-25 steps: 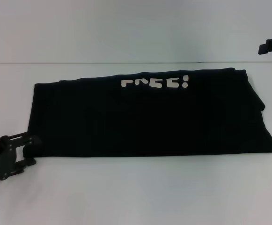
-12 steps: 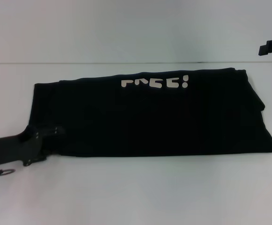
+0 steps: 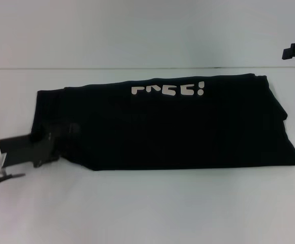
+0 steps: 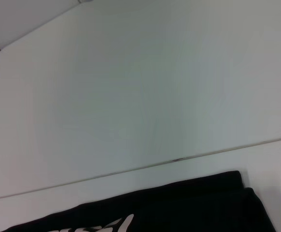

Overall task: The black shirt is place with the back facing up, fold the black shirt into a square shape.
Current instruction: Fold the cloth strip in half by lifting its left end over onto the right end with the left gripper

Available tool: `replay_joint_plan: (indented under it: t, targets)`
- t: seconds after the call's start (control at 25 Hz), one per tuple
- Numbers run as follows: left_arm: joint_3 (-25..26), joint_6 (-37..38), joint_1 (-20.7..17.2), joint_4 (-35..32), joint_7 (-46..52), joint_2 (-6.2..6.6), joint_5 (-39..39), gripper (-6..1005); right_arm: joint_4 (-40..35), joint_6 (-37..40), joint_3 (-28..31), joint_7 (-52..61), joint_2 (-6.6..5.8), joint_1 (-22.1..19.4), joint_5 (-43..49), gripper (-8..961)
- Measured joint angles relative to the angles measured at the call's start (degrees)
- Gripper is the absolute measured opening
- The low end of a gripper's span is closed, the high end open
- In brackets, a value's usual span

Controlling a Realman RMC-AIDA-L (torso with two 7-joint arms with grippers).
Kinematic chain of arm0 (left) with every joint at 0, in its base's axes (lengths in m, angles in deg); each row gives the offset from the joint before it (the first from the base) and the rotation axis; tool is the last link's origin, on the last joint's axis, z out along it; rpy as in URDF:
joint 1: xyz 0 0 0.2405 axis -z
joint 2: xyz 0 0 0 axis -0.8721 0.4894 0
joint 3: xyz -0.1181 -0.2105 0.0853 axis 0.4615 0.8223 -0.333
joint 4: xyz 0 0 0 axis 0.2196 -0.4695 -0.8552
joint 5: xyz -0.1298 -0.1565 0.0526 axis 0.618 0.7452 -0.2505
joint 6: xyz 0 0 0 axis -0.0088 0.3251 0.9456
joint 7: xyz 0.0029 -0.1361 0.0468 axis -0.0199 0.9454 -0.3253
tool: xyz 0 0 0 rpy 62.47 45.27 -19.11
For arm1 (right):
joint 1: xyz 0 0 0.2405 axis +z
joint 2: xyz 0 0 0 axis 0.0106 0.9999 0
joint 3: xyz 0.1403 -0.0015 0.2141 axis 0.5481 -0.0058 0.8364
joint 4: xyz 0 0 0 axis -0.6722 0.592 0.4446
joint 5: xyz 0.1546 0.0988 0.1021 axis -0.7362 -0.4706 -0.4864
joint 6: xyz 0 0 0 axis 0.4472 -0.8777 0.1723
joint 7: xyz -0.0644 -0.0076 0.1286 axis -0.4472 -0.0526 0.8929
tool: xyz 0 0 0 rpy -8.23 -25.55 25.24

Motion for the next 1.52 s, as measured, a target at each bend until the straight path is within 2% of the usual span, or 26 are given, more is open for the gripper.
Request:
replay_joint_plan:
  t: [0.32,0.6,0.68,0.8,0.92,1.16,1.36,1.52]
  targets:
    - [0.0,0.8,-1.7,0.1,1.8,-0.67,-1.4,684,0.1,-0.2,-0.1,0.0,0.13,0.0,0.0,809]
    - [0.6,-5.7,0.1,0.1,0.1,-1.46,0.2,683,0.1,-0.1,0.1,0.0,0.14,0.0,0.0,809]
    - [1.5,-4.6,0.5,0.1,-4.7,-1.86,4.0,683,0.1,0.1,0.1,0.0,0.13,0.0,0.0,809]
    - [1.9,1.2,-0.2,-0.2,-9.0,-2.17,9.7,683,0.1,0.3,0.1,0.1,0.14,0.0,-0.1,809]
    - [0.4,2.1,-0.8,-0.3,-7.8,-1.73,9.0,682,0.2,0.3,0.1,0.1,0.17,0.0,-0.1,809]
    - [-1.3,1.7,0.2,-1.7,-0.6,0.44,-2.1,682,0.4,0.1,0.1,0.1,0.23,-0.1,0.0,809]
    - [-1.2,1.4,0.9,-3.4,2.2,0.95,-6.4,681,0.2,0.4,0.1,0.3,0.23,-0.2,-0.1,809]
    - [-0.9,0.2,0.5,-3.1,3.7,0.73,-6.7,681,0.2,0.6,0.1,0.3,0.22,-0.5,-0.2,809]
